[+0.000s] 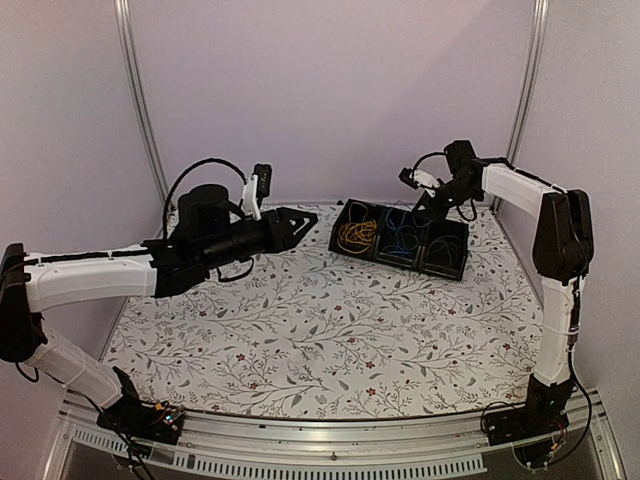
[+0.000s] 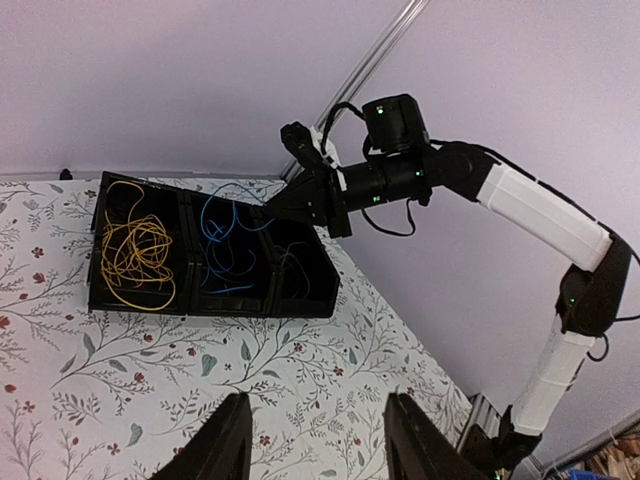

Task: Untangle the cables

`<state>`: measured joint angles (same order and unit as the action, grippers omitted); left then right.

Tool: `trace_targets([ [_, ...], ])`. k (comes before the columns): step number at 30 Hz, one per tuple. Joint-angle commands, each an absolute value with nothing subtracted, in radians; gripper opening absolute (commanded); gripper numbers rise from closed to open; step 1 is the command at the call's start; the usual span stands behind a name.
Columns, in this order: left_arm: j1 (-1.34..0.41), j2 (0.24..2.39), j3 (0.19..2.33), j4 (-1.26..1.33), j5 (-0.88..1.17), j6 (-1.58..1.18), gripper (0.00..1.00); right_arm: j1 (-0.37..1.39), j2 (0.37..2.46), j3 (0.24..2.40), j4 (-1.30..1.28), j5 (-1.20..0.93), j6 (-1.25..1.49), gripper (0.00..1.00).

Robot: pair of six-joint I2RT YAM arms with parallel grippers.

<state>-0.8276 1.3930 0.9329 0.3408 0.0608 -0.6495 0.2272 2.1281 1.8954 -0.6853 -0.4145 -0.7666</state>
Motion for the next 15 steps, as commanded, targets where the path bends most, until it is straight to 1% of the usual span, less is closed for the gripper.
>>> trace_targets([
  [1,-0.809,1.415,0.939,0.369,0.076,-0.66,0.48,0.207,2.145,1.864,-0.672,-0.398,-0.771,0.0],
  [7,-0.807,1.443,0.949,0.375,0.091,-0.667,0.48,0.212,2.177,1.887,-0.723,-0.394,-0.817,0.0],
  [15,-0.803,1.452,0.951,0.377,0.102,-0.674,0.48,0.282,2.306,1.99,-0.772,-0.384,-0.819,0.02],
])
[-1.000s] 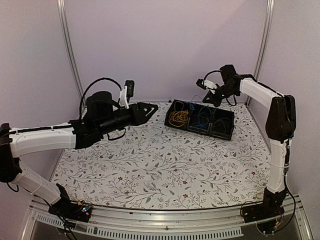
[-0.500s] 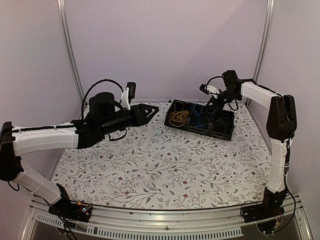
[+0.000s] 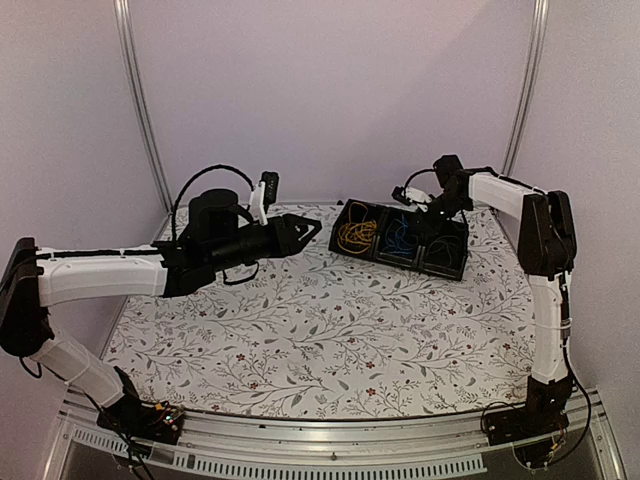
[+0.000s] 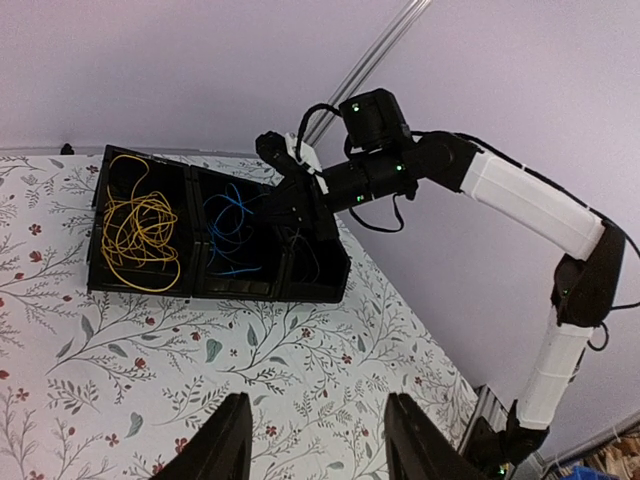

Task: Untangle the cables

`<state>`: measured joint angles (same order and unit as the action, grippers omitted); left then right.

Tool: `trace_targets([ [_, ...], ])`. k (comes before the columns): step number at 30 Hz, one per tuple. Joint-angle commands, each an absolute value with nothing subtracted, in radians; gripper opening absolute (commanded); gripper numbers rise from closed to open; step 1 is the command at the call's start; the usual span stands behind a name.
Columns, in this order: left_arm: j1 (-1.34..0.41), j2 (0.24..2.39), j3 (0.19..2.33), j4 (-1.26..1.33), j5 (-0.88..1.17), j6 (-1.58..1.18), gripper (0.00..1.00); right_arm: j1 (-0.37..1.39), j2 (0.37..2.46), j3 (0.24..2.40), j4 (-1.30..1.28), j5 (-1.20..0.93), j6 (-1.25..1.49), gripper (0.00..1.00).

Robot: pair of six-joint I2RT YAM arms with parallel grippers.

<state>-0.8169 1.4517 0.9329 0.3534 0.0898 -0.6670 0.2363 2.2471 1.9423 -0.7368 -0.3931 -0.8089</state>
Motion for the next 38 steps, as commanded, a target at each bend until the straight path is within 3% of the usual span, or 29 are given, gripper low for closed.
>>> trace_targets([
  [1,-0.802,1.449,0.949,0.375,0.101,-0.673,0.48,0.294,2.313,1.995,-0.769,-0.383,-0.818,0.02],
  [5,-0.798,1.44,0.935,0.373,0.099,-0.679,0.48,0.325,2.328,2.001,-0.753,-0.371,-0.813,0.04],
  [8,-0.795,1.434,0.927,0.373,0.1,-0.68,0.48,0.326,2.332,2.015,-0.768,-0.354,-0.807,0.21],
  [19,-0.74,1.403,0.953,0.209,0.014,-0.543,0.51,0.306,1.999,1.823,-0.737,-0.338,-0.77,0.55],
  [21,-0.728,1.41,0.989,0.112,-0.084,-0.456,0.55,0.282,1.921,1.776,-0.707,-0.368,-0.72,0.64],
  [23,-0.719,1.424,1.024,0.024,-0.168,-0.393,0.57,0.251,1.847,1.711,-0.659,-0.403,-0.658,0.91],
  [24,-0.714,1.43,1.038,-0.014,-0.209,-0.345,0.58,0.232,1.812,1.672,-0.625,-0.41,-0.631,0.98],
  [28,-0.69,1.451,1.084,-0.116,-0.338,-0.258,0.67,0.152,1.594,1.466,-0.448,-0.458,-0.491,0.99],
  [30,-0.675,1.454,1.1,-0.139,-0.366,-0.251,0.72,0.145,1.493,1.322,-0.282,-0.358,-0.37,0.99],
  [33,-0.661,1.447,1.112,-0.149,-0.355,-0.262,0.76,0.145,1.355,1.194,-0.177,-0.272,-0.251,0.99],
  [38,-0.66,1.441,1.109,-0.125,-0.275,-0.312,0.81,0.145,1.242,1.062,-0.13,-0.304,-0.186,0.99],
])
